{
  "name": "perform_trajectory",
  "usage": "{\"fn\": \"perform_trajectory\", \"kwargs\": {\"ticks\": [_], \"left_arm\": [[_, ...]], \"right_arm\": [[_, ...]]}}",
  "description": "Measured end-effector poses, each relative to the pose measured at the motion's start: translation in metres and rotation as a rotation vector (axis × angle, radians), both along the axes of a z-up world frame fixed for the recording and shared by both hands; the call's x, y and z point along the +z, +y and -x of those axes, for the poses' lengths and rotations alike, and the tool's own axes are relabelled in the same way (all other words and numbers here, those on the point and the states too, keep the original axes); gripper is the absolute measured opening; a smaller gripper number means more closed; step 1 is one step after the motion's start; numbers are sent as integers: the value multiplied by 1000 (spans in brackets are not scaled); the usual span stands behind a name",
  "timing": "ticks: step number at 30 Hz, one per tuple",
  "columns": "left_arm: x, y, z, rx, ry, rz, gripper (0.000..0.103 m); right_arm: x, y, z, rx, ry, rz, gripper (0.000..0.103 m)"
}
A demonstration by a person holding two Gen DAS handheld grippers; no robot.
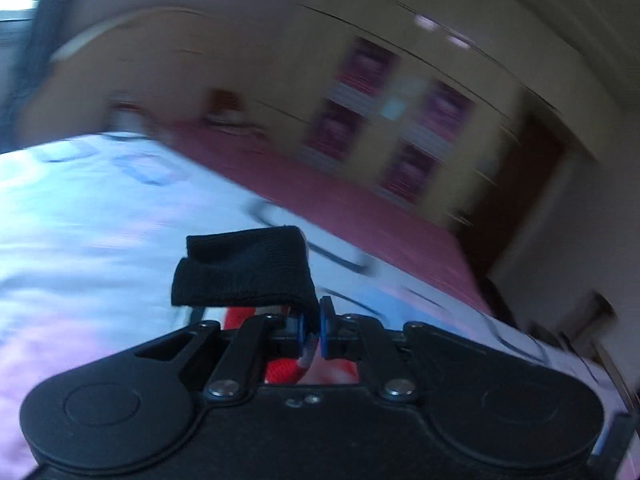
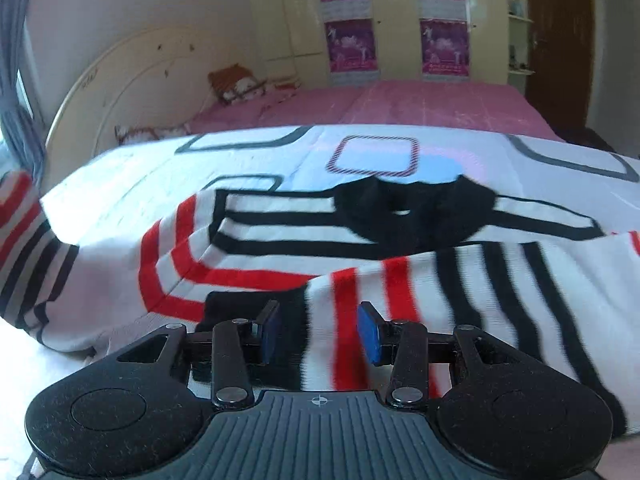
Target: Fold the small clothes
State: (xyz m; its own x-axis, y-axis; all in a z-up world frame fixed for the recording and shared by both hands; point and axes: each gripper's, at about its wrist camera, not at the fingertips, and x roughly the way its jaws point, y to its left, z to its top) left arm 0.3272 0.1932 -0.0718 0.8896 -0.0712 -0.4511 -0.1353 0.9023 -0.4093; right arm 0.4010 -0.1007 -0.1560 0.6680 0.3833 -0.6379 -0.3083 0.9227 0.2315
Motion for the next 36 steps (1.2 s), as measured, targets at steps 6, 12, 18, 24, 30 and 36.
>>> {"fn": "perform_trajectory", "kwargs": {"ticks": [6,12,18,24,30,36], "left_arm": [[-7,-110,-39,-276,10,-44,7],[-53,-194,-62,-470,131,-123,10],[-74,-212,-54,-501,218,-252,47],[-55,-176,-30,-378,163,-375,83],[-69,-123,-9,-205,234,-480,83],[-92,-92,-9,-101,328,-488,82]], "right_arm": [[8,-50,15,-76,-6,0,42],[9,-95,30,-129,12,1,42],[10,-109,41,-127,35,-41,44],[17,-93,42,-87,12,-97,80],[15,-46,37,27,-17,-28,80],[4,-2,23,67,-38,65,80]]}}
